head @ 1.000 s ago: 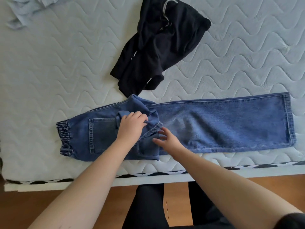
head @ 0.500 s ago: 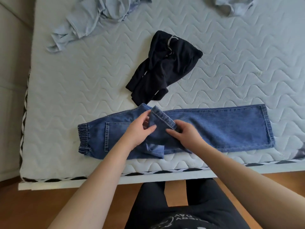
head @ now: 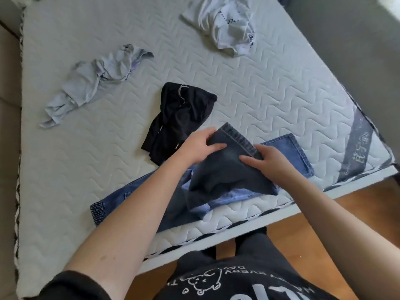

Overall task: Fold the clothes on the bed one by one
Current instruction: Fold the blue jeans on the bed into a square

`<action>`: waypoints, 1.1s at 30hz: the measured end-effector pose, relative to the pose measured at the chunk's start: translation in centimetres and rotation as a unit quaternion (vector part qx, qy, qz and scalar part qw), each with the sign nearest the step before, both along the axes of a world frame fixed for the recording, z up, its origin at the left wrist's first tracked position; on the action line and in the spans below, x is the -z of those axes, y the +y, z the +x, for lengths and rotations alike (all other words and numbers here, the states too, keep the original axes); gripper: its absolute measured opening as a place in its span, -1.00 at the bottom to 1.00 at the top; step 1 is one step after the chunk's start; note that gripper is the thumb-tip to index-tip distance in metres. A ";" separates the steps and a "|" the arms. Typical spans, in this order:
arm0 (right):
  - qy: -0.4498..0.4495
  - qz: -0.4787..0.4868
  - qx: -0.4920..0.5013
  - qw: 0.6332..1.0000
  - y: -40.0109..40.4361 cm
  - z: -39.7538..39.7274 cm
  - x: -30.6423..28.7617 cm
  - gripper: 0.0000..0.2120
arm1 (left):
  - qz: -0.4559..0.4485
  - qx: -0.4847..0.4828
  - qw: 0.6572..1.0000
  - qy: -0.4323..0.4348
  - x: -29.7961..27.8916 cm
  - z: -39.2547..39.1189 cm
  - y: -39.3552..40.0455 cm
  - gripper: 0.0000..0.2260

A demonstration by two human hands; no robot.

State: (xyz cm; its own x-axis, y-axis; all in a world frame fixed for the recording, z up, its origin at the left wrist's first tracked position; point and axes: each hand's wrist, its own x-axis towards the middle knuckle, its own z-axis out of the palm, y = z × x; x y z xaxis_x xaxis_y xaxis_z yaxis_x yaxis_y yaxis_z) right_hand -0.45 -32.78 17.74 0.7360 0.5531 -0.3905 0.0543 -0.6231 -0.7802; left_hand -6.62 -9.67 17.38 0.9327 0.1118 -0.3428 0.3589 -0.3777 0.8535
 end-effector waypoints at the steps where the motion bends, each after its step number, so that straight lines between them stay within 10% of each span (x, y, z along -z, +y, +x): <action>1: 0.019 -0.008 -0.010 1.000 -1.3 0.4 0.0 -0.87 | -0.003 0.006 1.000 -0.005 -0.3 0.9 -0.8 -0.76; 7: -0.006 -0.141 -0.033 0.989 -9.7 3.2 3.0 -0.89 | 0.023 0.042 0.999 -0.014 -0.8 6.1 -5.7 -0.80; 17: -0.037 -0.101 0.151 0.983 -19.8 11.5 4.6 -0.85 | 0.059 0.090 0.994 0.009 2.4 17.2 -14.1 -0.90; 33: 0.107 -0.179 0.154 0.966 -25.9 15.7 16.6 -0.75 | 0.230 0.153 0.955 0.110 14.6 29.8 -23.6 -0.86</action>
State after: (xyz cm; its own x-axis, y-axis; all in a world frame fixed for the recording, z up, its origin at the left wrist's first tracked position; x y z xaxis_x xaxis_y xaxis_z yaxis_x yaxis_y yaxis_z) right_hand 15.23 -58.64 1.12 0.7253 0.1217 -0.6776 -0.3157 -0.8158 -0.4845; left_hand 23.16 -33.30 2.73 0.8569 0.0325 -0.5145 0.3239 -0.8105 0.4881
